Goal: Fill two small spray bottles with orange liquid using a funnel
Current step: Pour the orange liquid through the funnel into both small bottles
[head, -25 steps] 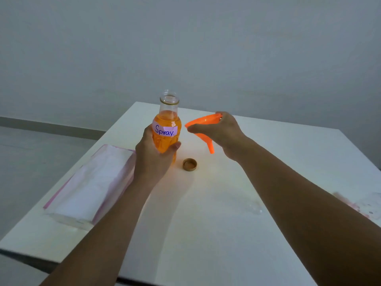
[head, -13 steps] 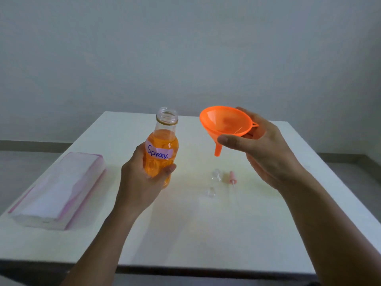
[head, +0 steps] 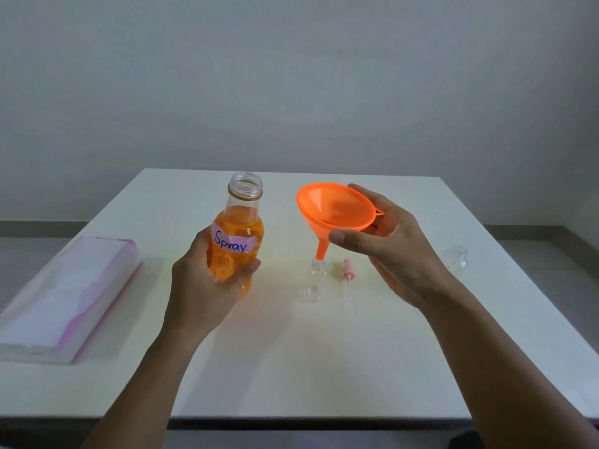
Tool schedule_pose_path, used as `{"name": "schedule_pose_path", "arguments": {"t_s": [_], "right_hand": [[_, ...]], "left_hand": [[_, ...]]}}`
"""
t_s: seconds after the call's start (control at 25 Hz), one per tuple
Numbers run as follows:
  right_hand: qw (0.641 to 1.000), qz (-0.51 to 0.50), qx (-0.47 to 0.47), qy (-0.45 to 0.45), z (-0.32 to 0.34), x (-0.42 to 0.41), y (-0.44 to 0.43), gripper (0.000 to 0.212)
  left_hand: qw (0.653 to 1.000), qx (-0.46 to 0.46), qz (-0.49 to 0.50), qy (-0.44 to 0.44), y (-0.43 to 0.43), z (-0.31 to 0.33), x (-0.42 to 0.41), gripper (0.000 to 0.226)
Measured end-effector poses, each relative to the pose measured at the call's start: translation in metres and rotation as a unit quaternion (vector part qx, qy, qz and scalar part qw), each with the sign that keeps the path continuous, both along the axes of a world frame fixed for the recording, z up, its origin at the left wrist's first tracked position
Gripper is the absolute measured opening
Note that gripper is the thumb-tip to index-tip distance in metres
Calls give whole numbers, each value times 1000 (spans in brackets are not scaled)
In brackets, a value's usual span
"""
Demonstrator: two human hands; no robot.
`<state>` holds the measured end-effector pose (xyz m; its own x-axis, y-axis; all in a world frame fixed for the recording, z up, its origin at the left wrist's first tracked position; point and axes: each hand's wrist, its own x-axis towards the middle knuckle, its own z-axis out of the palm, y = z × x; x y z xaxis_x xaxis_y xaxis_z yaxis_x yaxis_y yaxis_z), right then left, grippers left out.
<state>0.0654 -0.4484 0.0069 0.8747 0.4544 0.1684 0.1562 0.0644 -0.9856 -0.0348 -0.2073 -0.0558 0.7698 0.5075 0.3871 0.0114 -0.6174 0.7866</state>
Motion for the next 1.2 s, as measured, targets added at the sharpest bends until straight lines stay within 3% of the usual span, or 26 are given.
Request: {"name": "schedule_pose_path", "arguments": {"t_s": [0.56, 1.2], "right_hand": [[999, 30, -6, 19, -10, 4, -2, 107], [999, 52, 0, 15, -16, 6, 3, 104]], "left_hand": [[998, 34, -44, 11, 10, 18, 6, 62], [961, 251, -96, 67, 51, 65, 35, 75]]}}
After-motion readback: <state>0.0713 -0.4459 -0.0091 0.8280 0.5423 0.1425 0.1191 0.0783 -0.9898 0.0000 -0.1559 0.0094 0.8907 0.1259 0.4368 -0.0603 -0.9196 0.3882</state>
